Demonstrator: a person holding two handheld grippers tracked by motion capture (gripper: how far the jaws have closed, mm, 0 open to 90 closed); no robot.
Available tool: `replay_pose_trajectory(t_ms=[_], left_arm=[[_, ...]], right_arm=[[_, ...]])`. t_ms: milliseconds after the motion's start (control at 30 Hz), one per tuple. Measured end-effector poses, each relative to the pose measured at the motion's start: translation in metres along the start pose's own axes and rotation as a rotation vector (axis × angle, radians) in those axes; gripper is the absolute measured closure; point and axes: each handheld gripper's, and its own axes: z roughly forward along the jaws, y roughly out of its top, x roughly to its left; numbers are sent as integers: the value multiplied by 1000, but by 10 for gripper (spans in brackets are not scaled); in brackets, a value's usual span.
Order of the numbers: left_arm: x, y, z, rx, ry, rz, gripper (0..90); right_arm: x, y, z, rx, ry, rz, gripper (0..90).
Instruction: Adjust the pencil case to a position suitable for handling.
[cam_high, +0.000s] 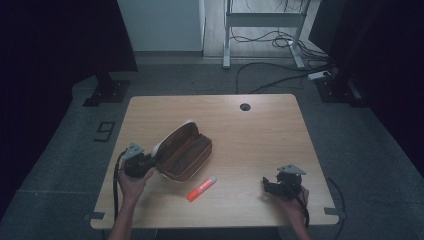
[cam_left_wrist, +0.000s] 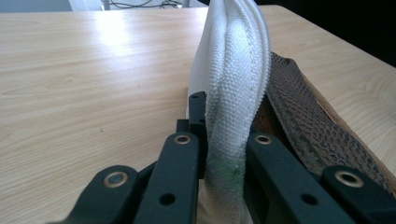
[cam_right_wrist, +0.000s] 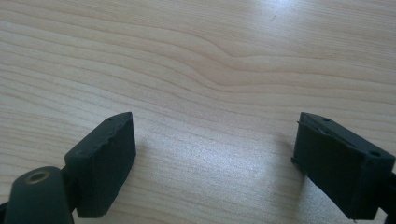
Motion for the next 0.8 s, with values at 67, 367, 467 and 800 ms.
replay_pose_trajectory(t_ms=[67,367,467,800], left_arm=[[-1,-1,2,12,1,17,861],[-2,-5,5,24,-12,32,853],[2,-10,6,32,-11,13,839],[-1,-15,8,78,16,53,791]], right_arm=[[0,0,0,0,0,0,124],[0,0,0,0,0,0,124],[0,0,0,0,0,0,124],[0,0,0,0,0,0,124]])
